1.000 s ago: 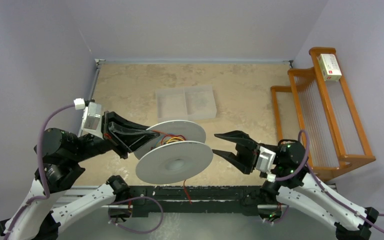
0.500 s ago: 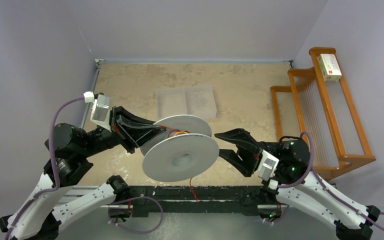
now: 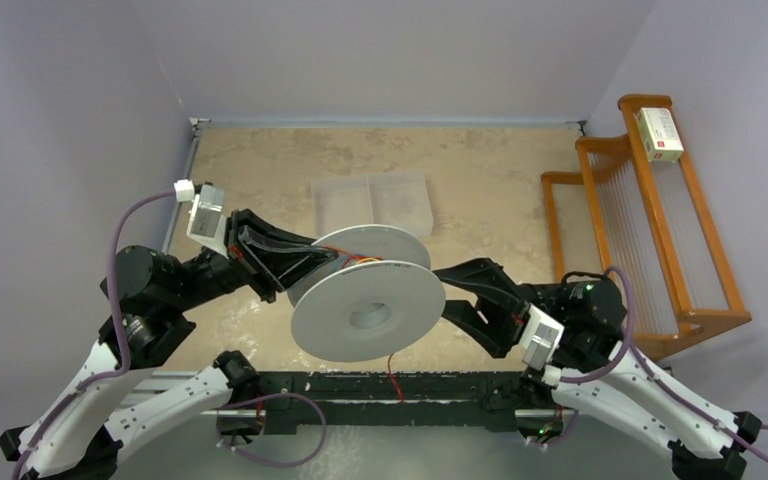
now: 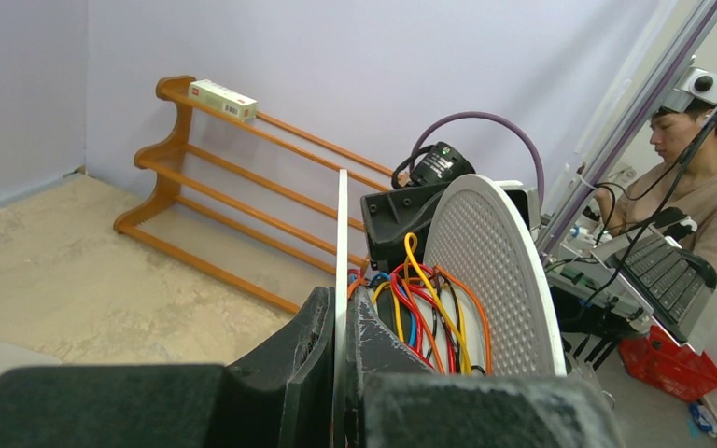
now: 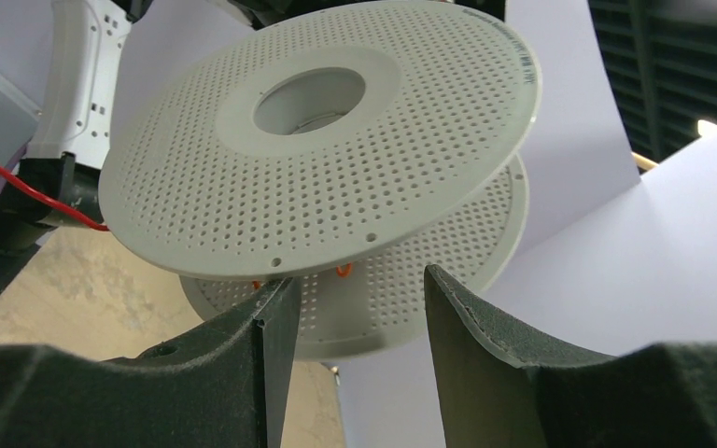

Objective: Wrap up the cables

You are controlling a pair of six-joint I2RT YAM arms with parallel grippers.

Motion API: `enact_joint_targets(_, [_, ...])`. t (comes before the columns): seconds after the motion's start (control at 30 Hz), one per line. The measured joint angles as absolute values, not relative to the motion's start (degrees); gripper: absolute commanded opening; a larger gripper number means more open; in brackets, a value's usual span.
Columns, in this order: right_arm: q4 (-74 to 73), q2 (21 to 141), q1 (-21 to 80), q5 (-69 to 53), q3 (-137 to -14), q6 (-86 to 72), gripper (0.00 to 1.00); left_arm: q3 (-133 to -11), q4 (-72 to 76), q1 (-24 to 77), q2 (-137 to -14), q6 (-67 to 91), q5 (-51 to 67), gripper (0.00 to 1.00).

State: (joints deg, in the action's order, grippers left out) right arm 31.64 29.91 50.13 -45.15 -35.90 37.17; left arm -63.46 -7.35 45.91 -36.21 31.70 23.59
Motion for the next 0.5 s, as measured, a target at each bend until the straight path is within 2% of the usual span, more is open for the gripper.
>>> enact_joint_targets(0.17, [33.5, 33.1, 50.1, -46.8, -35.9, 37.3, 0.53, -62.9, -5.7, 45.9, -36.9, 32.9, 24.1, 0.00])
enact_joint_targets(0.27, [34.9, 34.6, 50.1, -48.0, -35.9, 37.2, 0.48, -62.9, -4.8, 45.9, -37.0, 33.6, 24.3, 0.00])
enact_joint_targets(0.5, [37.8, 36.8, 50.1, -49.1, -35.9, 36.8, 0.24, -61.8, -3.1, 45.9, -37.0, 33.9, 24.6, 0.00])
